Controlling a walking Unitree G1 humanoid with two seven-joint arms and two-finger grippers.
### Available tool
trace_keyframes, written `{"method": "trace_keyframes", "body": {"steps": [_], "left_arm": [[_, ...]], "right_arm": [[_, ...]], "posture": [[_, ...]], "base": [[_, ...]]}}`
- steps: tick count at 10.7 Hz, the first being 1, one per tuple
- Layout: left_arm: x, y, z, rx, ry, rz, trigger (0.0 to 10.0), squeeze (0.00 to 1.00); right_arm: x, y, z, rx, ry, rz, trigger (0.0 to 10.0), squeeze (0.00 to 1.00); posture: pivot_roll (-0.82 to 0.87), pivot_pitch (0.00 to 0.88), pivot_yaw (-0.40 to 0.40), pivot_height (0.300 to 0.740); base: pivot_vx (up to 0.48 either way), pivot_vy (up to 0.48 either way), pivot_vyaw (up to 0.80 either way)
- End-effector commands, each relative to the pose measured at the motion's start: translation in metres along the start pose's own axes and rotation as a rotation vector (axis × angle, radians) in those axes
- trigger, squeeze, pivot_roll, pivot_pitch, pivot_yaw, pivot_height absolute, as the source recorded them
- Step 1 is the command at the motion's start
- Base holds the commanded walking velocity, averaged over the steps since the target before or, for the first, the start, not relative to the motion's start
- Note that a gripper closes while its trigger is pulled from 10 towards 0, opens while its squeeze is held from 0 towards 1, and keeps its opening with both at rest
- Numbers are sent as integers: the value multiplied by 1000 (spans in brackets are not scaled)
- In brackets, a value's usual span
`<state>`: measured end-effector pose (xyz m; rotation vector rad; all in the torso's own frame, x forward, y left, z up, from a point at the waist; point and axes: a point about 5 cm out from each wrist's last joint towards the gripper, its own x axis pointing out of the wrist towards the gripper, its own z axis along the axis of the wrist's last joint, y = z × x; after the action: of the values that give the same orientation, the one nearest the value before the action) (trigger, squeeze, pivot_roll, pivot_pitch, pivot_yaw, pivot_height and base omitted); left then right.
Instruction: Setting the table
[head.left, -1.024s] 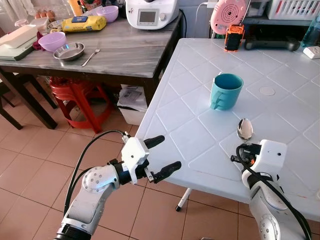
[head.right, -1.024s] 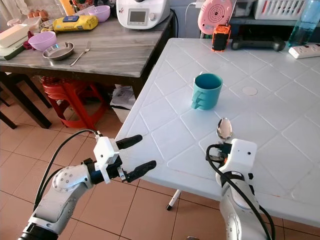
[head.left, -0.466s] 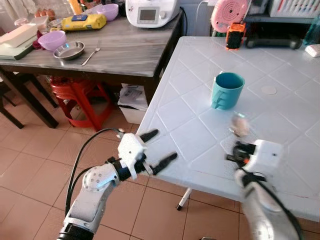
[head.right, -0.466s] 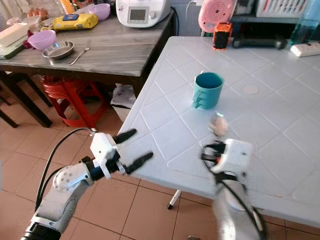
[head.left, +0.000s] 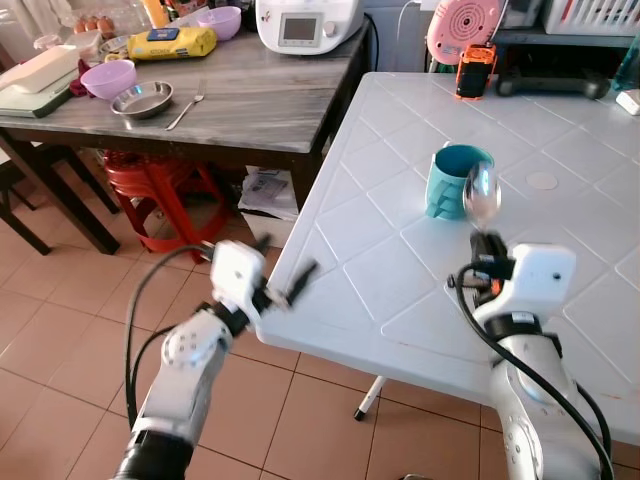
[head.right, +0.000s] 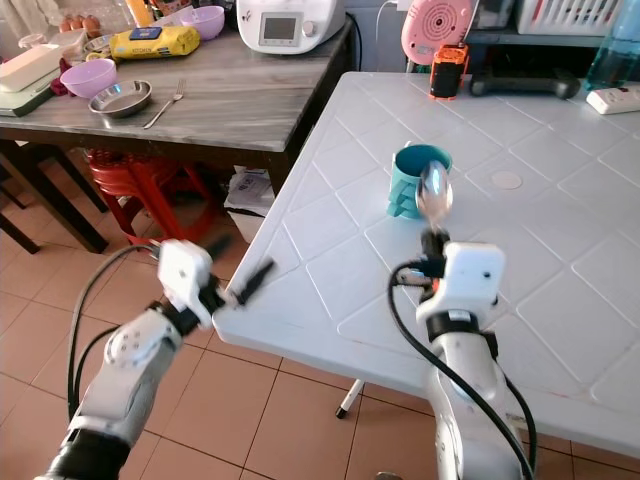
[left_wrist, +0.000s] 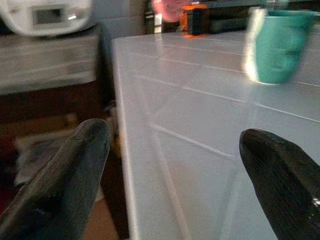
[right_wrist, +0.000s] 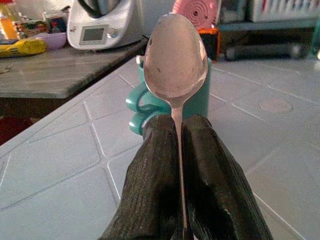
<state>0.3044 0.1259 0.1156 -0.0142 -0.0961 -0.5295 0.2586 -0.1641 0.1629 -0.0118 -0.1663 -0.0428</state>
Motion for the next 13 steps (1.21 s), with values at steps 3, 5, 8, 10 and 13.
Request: {"method": "trace_keyframes", "body": {"steps": [3, 5, 8, 10, 13], "left_arm": [[7, 4, -3, -39, 23, 89, 10000, 0], [9, 2, -2, -32, 6, 87, 10000, 0], [10, -3, -3, -35, 4, 77, 10000, 0], [12, -3, -2, -32, 1, 64, 10000, 0], [14, -7, -2, -30, -2, 56, 10000, 0]], "right_arm": [[2, 2, 10, -24, -55, 15, 10000, 0], [5, -1, 11, -33, -63, 6, 10000, 0], [5, 2, 12, -46, -71, 13, 10000, 0], [4, 2, 12, -41, -70, 9, 10000, 0], [1, -1, 10, -42, -66, -3, 10000, 0]], "posture": [[-199, 94, 130, 740], [-202, 88, 123, 740], [-204, 78, 124, 740], [-209, 83, 128, 740], [-211, 87, 136, 740]], "base": [[0, 0, 0], [0, 156, 0], [0, 480, 0], [0, 480, -609], [0, 480, -517]]}}
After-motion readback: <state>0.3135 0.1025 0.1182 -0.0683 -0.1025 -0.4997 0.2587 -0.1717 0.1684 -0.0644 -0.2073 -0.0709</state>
